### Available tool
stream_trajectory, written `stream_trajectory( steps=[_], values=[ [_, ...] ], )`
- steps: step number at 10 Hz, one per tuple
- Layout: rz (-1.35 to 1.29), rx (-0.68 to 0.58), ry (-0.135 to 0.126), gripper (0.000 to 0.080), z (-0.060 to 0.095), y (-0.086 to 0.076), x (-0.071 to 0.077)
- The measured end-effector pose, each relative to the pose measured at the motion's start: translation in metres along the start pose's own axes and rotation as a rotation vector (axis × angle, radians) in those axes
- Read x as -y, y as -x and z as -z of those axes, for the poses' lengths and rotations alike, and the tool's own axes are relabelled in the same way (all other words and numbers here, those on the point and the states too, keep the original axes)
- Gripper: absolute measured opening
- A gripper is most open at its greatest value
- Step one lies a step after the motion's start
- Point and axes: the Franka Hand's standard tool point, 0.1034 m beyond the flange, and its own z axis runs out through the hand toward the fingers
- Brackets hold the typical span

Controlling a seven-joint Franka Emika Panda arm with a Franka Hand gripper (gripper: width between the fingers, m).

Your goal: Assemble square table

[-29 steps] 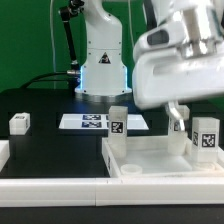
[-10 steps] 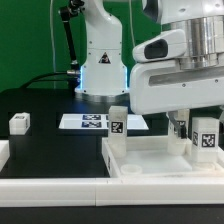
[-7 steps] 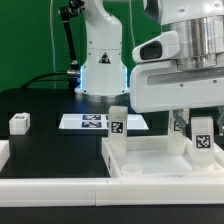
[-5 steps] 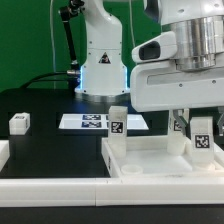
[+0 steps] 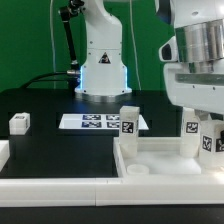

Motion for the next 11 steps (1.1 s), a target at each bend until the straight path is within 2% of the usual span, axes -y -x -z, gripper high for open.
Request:
stream_trajectory(
  steps=[2,3,4,5,6,7,11],
  values=[
    [-0.136,0.011,-0.006,0.029,-0.0003,0.0,0.0017],
    [-0.136,0.013,-0.007,0.0388,-0.0004,0.0003,0.0016],
    [-0.091,0.013,-0.007,0.0388,-0.0006,0.0004,0.0015],
    [-0.087,0.013,-0.007,0.0586,-0.0005,0.0003,0.0014],
    [0.083,0.011,0.005,0.0586,0.0008,-0.0021,-0.0001],
    [0.291,0.005,0.033,0.0636,0.0018,-0.0016,-0.0006],
    [0.578,0.006,0.029,0.0649,0.0016,-0.0022,0.0004]
  ],
)
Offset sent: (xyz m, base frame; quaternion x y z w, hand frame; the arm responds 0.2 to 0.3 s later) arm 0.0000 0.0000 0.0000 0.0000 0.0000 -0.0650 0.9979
